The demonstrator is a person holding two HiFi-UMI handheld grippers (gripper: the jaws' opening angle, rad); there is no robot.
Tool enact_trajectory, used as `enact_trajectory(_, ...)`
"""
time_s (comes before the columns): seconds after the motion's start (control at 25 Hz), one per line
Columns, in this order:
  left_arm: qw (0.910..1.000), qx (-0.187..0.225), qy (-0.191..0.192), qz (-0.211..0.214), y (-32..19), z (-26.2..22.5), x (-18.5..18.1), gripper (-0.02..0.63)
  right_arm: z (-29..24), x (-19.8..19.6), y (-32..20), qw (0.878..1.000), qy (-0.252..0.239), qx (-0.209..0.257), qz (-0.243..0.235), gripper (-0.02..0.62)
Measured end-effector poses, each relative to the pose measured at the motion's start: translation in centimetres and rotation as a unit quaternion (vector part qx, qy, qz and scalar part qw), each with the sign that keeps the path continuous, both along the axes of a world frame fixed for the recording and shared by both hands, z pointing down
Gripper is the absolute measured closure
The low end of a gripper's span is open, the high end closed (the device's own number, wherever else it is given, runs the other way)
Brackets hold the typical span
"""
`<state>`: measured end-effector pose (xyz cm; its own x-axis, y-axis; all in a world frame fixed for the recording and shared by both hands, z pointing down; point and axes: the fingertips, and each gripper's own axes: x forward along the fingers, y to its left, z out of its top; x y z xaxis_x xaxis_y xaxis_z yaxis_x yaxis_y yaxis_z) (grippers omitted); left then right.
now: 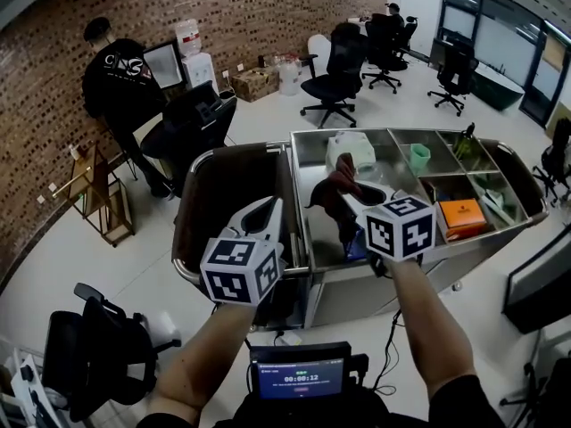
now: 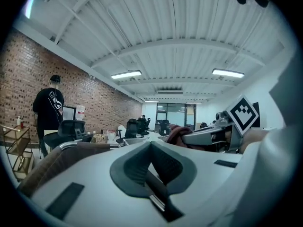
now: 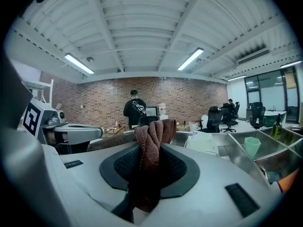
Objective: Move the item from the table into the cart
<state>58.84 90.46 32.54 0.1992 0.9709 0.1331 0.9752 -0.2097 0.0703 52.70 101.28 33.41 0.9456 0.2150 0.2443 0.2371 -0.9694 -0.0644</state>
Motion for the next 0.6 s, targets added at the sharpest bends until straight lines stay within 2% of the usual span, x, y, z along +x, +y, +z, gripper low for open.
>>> enact_trajectory(0.12, 0.9999, 0.007, -0.008, -0.003, 0.4, 0.6, 0.5, 0.604, 1.0, 0.6, 0.7, 0.999, -0.044, 0.007, 0.004, 0.467)
enact_trajectory(0.2, 0.9999, 0.008, -0.009, -0.001, 0.5, 0.7, 0.4, 0.604, 1.1, 0.7, 1.0, 0.998, -0.063, 0.003, 0.012, 0.46)
enact_trajectory(0.36, 0.9999, 0.006, -0.01, 0.002, 0.6, 0.6, 0.3, 0.604, 0.7, 1.0, 0.6, 0.998, -0.054, 0.009, 0.007, 0.381)
enact_trajectory(0.48, 0.9999, 0.005, -0.012, 0.002, 0.1, 0.8, 0.5, 0.604, 0.2, 1.6, -0.2, 0.999, -0.046, 0.008, -0.003, 0.375)
enact_trajectory(0.52, 0.9999, 0.005, -0.012, 0.002, -0.1, 0.9, 0.6, 0.604, 0.1, 1.8, -0.6, 0.999, -0.043, 0.007, -0.008, 0.326)
enact_trajectory(0.6, 0.9999, 0.003, -0.012, 0.003, -0.5, 1.0, 0.6, 0.604, -0.3, 1.8, -1.4, 0.999, -0.037, 0.004, -0.017, 0.321)
